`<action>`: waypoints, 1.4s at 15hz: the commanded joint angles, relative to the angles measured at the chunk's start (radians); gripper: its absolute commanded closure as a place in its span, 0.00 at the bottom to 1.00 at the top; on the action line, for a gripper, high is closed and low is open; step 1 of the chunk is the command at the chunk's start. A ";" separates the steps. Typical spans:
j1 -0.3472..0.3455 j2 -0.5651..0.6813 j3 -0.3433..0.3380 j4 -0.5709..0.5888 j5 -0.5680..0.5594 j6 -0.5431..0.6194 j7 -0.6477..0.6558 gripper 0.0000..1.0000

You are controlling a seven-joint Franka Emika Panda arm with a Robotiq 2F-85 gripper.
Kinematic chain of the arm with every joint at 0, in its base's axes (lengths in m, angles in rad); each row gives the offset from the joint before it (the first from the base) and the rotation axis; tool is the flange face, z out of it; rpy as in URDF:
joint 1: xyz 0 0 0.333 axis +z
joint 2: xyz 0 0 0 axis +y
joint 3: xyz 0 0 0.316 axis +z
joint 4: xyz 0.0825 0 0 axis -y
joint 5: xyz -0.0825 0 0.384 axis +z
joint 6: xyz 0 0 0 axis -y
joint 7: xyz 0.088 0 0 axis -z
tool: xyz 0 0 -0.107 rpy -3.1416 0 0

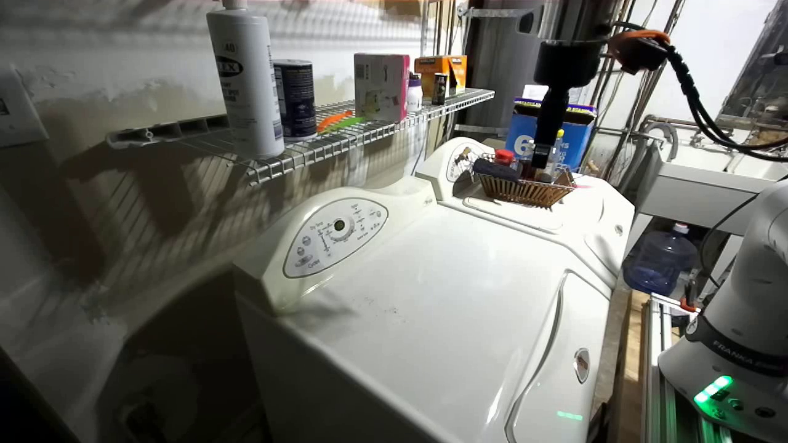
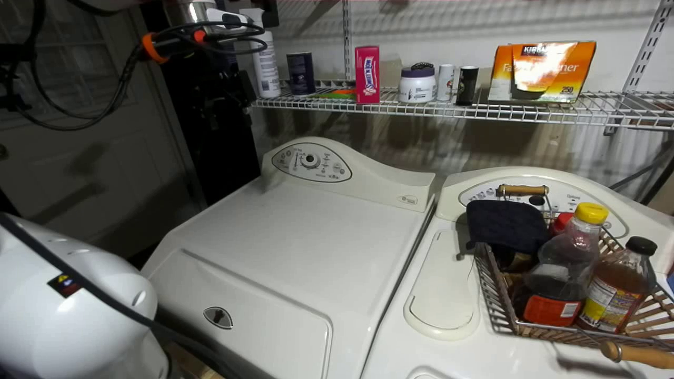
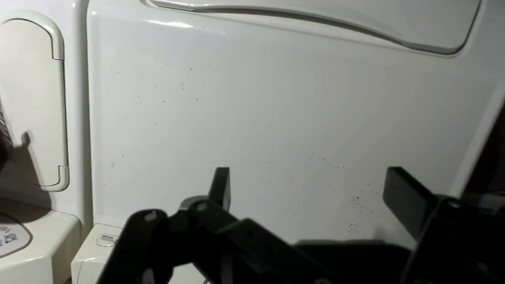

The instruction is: Press a button on the washing machine

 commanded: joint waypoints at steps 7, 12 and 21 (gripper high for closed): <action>-0.009 0.065 -0.120 -0.101 0.002 0.365 -0.086 0.00; 0.004 0.197 -0.189 -0.124 0.070 0.621 -0.151 0.29; -0.011 0.501 -0.177 0.009 0.120 0.803 -0.081 0.89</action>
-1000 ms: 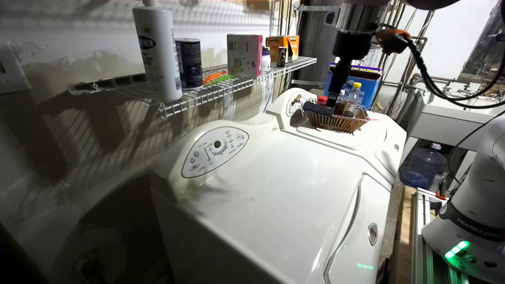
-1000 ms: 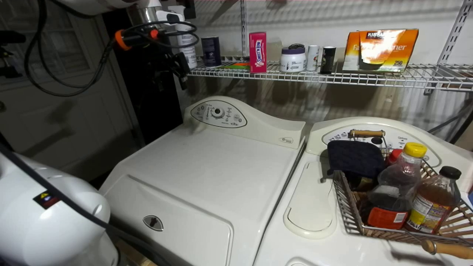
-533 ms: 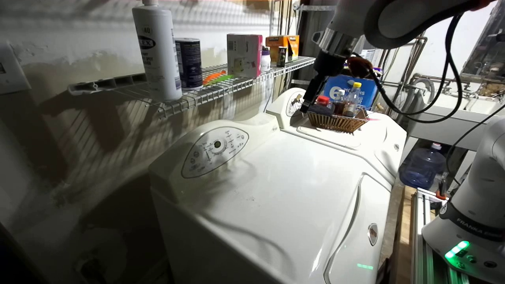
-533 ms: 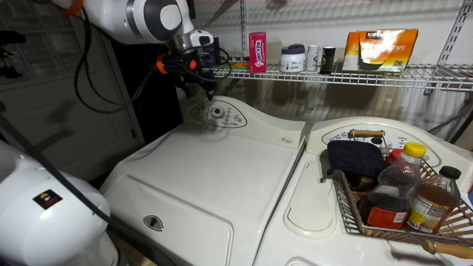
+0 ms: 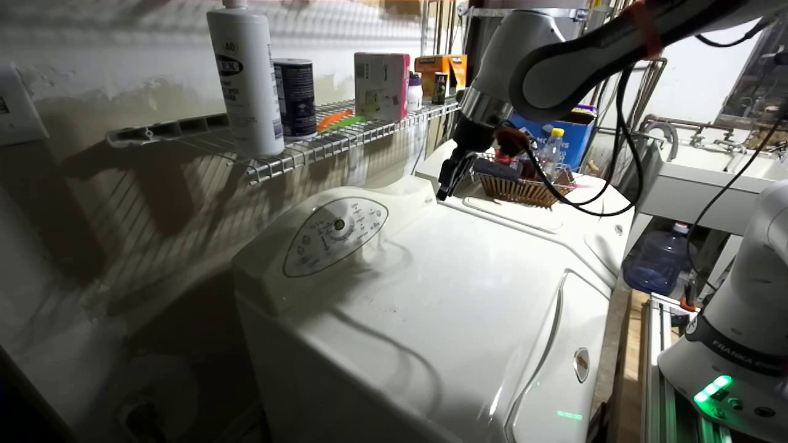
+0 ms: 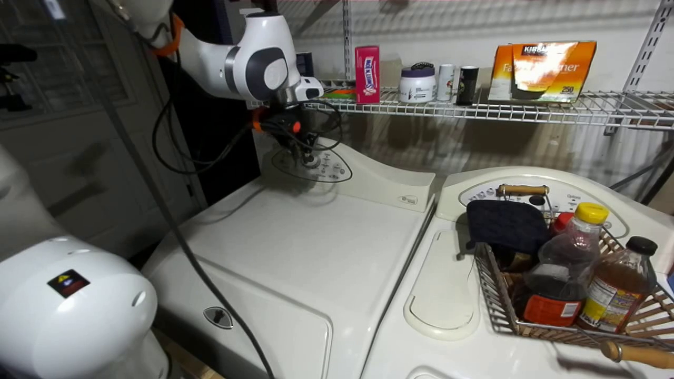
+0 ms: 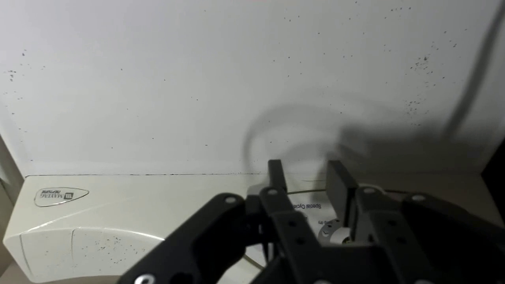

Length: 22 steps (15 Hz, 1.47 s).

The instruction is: Press a button on the washing machine

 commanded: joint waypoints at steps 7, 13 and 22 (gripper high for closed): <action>0.003 0.296 0.016 0.260 -0.011 0.097 0.077 1.00; 0.001 0.415 0.017 0.361 -0.007 0.102 0.041 1.00; 0.000 0.376 0.014 0.313 -0.005 0.093 0.051 0.99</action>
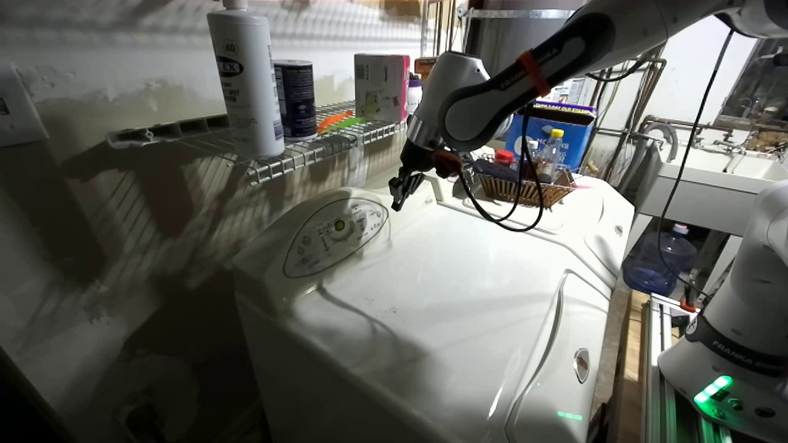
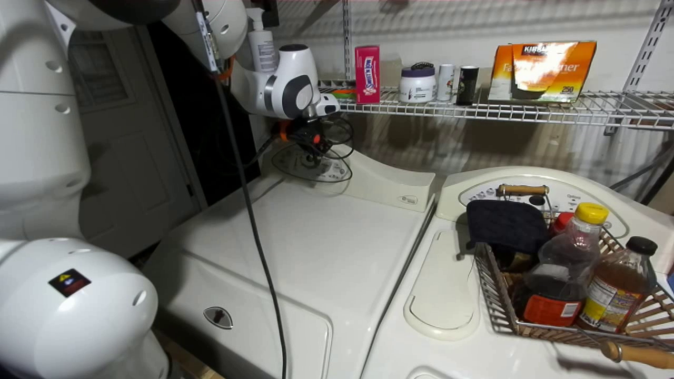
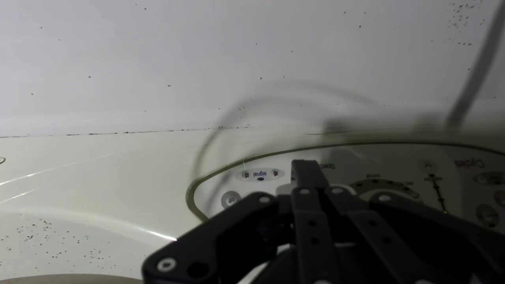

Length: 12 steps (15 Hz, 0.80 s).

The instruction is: Press a button on the washing machine

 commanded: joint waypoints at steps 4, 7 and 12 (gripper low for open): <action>-0.012 0.031 0.002 0.023 0.009 0.010 -0.012 1.00; -0.024 0.070 0.004 0.045 0.018 0.025 -0.037 1.00; -0.037 0.130 0.007 0.101 0.019 0.048 -0.059 1.00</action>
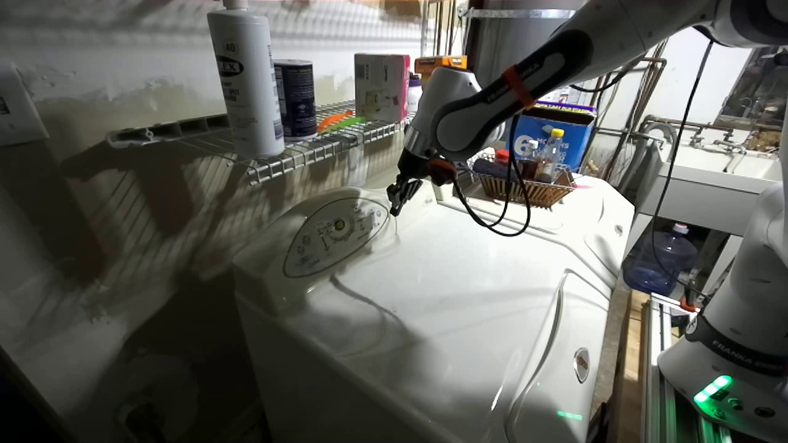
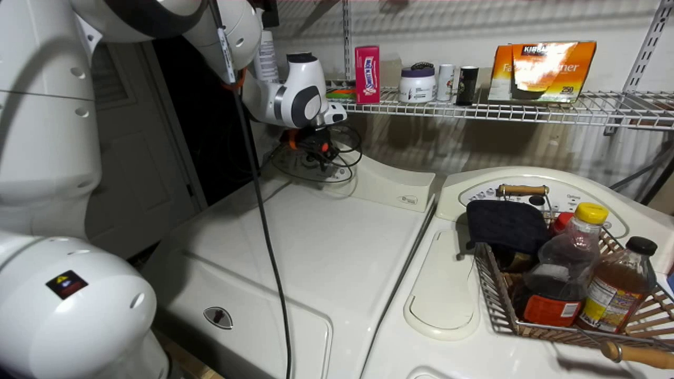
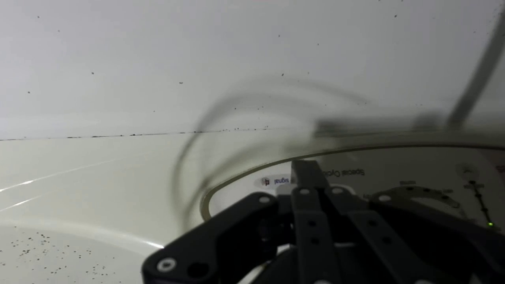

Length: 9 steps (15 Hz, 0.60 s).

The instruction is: Press a button on the washing machine

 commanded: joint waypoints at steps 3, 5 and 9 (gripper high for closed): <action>-0.019 0.086 0.011 0.097 0.016 0.026 -0.037 1.00; -0.020 0.108 0.012 0.119 0.017 0.035 -0.039 1.00; -0.019 0.142 0.011 0.150 0.015 0.056 -0.032 1.00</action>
